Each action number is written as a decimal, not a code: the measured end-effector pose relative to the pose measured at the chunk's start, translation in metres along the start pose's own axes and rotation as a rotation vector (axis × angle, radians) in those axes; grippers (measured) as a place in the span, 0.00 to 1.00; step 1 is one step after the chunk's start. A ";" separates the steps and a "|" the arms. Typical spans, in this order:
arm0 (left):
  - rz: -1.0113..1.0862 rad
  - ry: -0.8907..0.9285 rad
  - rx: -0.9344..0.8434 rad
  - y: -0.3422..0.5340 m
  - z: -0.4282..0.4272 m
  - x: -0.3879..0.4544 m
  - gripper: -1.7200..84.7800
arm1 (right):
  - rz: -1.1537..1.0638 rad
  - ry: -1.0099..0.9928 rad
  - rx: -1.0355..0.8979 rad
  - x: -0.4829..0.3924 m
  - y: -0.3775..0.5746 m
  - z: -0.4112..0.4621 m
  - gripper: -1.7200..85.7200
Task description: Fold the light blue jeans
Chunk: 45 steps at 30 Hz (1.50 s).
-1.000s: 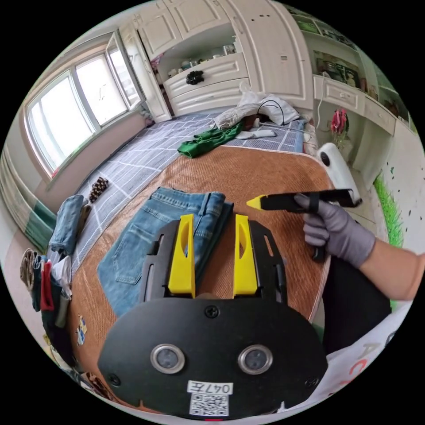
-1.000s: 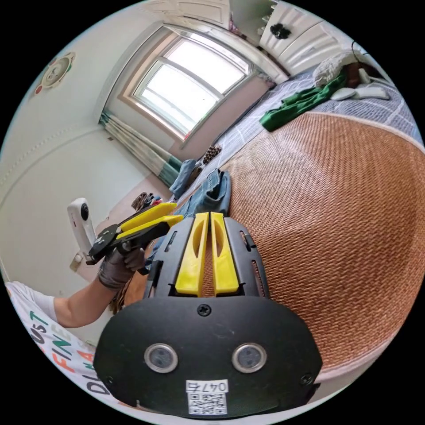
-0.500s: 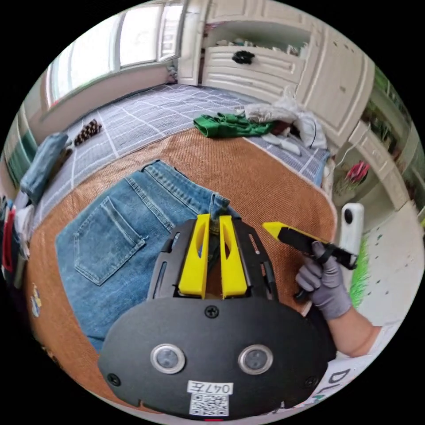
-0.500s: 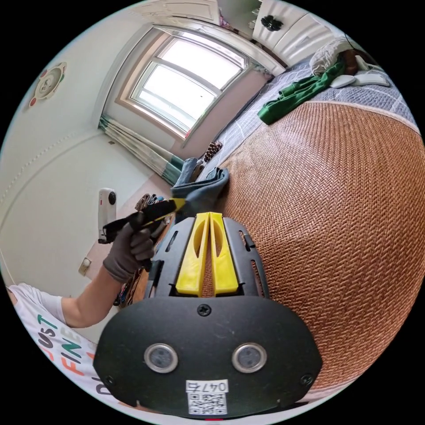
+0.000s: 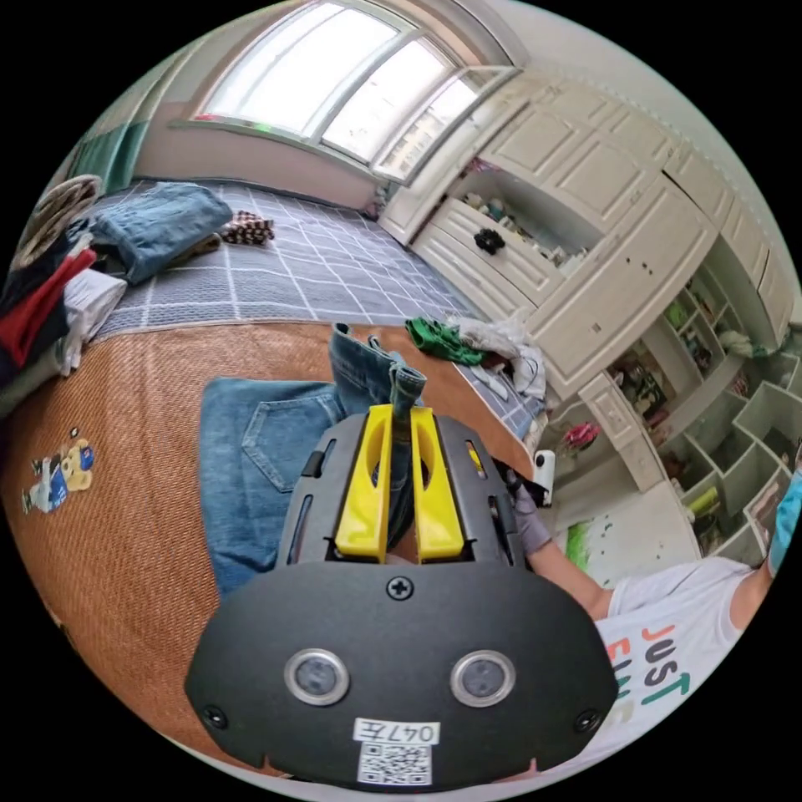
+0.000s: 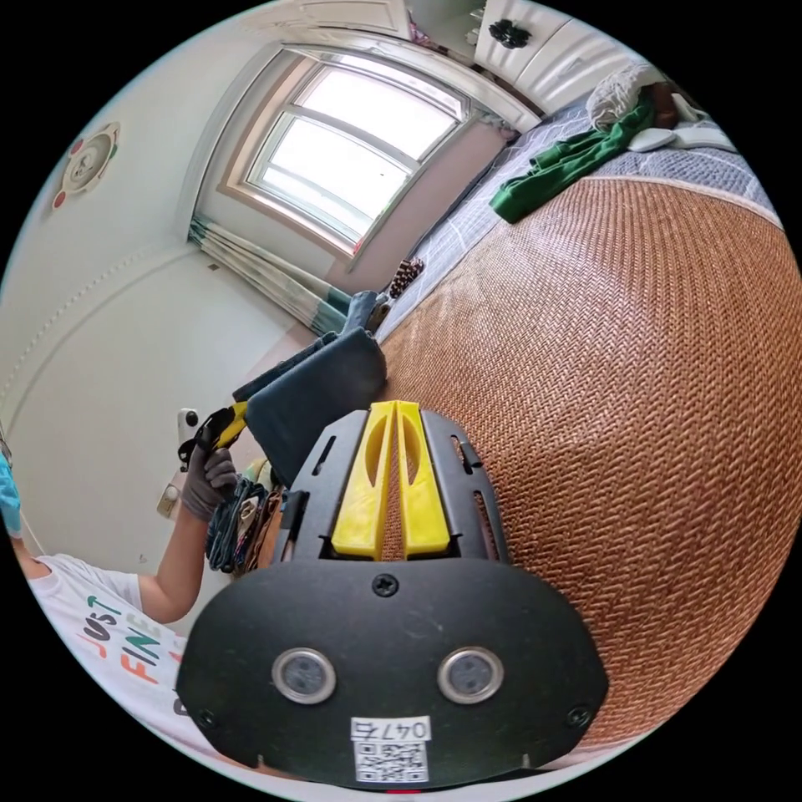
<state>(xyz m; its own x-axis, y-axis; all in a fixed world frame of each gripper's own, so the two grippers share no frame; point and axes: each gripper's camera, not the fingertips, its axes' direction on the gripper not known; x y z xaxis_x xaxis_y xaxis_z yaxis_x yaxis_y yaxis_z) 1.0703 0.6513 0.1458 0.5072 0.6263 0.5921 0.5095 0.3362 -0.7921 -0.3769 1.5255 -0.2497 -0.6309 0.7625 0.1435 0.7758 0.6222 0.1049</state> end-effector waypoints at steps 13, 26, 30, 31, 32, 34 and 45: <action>-0.135 0.161 0.040 0.108 0.141 -0.009 0.02 | 0.033 -0.047 -0.003 -0.021 -0.028 0.001 0.01; -0.483 -0.794 0.246 0.272 -0.167 -0.046 0.10 | -0.066 -0.073 -0.136 -0.090 -0.077 0.024 0.10; -0.408 -0.777 0.216 0.340 -0.160 0.021 0.11 | -0.202 0.017 -0.340 -0.148 -0.089 0.058 0.12; -0.377 -0.772 0.209 0.357 -0.149 0.045 0.10 | -0.220 0.054 -0.359 -0.158 -0.090 0.063 0.12; -0.363 -0.766 0.203 0.365 -0.142 0.056 0.10 | -0.253 0.125 -0.374 -0.177 -0.092 0.071 0.11; -0.342 -0.726 0.178 0.394 -0.109 0.092 0.09 | -0.277 0.165 -0.430 -0.201 -0.099 0.090 0.07; -0.235 -0.795 0.048 0.405 0.058 0.216 0.08 | -0.512 0.622 -0.524 -0.319 -0.197 0.111 0.14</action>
<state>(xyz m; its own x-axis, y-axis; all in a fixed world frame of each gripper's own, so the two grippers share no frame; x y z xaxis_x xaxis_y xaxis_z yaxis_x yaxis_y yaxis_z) 1.3459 0.9635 -0.0554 -0.2601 0.8403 0.4756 0.5013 0.5385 -0.6773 -0.3291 1.1795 -0.4250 -0.8936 0.0960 0.4384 0.4081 0.5803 0.7048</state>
